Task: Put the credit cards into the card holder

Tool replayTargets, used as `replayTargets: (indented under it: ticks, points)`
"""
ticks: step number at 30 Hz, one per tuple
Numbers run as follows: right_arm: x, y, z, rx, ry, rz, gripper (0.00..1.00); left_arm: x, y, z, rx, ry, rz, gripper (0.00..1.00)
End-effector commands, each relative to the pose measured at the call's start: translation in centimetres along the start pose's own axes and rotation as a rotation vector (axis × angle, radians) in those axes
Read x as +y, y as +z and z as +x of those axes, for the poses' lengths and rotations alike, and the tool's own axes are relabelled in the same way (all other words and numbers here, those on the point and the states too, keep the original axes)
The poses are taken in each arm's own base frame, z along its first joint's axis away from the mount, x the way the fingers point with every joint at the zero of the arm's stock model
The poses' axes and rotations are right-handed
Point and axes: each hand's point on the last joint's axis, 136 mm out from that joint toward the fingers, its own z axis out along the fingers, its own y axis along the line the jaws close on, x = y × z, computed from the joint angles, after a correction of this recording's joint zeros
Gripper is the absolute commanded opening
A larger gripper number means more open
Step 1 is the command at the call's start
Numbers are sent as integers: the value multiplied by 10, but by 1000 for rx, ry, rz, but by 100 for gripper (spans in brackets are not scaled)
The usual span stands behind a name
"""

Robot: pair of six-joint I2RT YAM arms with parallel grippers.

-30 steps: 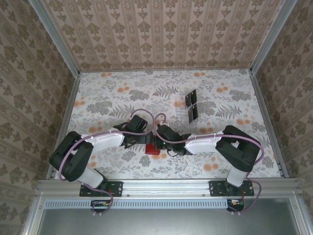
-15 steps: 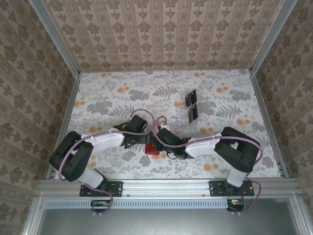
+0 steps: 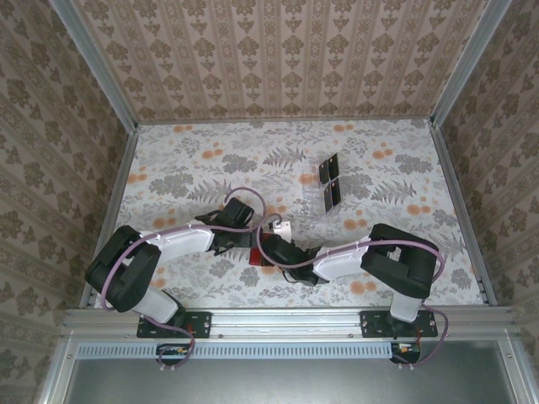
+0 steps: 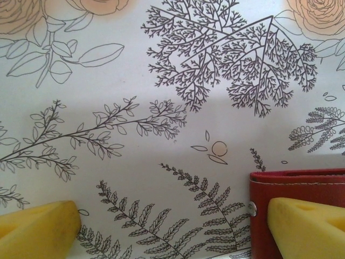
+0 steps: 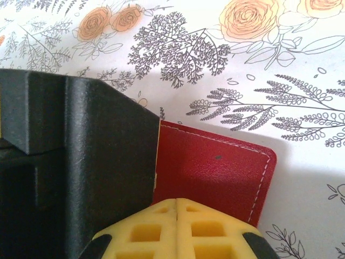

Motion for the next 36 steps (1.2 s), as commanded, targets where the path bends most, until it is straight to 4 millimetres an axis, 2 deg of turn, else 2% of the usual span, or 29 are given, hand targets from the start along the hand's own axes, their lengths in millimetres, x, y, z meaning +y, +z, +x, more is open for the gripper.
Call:
replayTargets:
  ticks: [1,7,13,17,19,20,24,30,34,36]
  points:
    - [-89,-7,121,382,-228,244,0,-4,14,27,94,-8,31,100]
    - [-108,-15,140,414,-261,294,0,-4,14,26,91,-7,27,100]
    - [-114,-19,154,463,-338,326,0,-4,14,26,93,-8,23,100]
    - [-108,-21,150,457,-327,313,0,-5,16,26,96,-9,26,100]
    - [-97,-21,141,441,-321,291,0,-7,16,25,94,-6,27,100]
    - [-88,-20,134,431,-321,276,3,-7,15,23,93,-7,27,100]
    - [-49,-16,99,376,-309,199,24,-9,15,21,92,-2,28,100]
    - [-6,-8,37,272,-224,79,49,-10,14,15,84,-9,29,100]
    - [20,-15,1,210,-187,-19,63,-12,12,6,73,-18,41,100]
    - [29,-26,-16,176,-178,-57,68,-14,8,-3,58,-25,51,100]
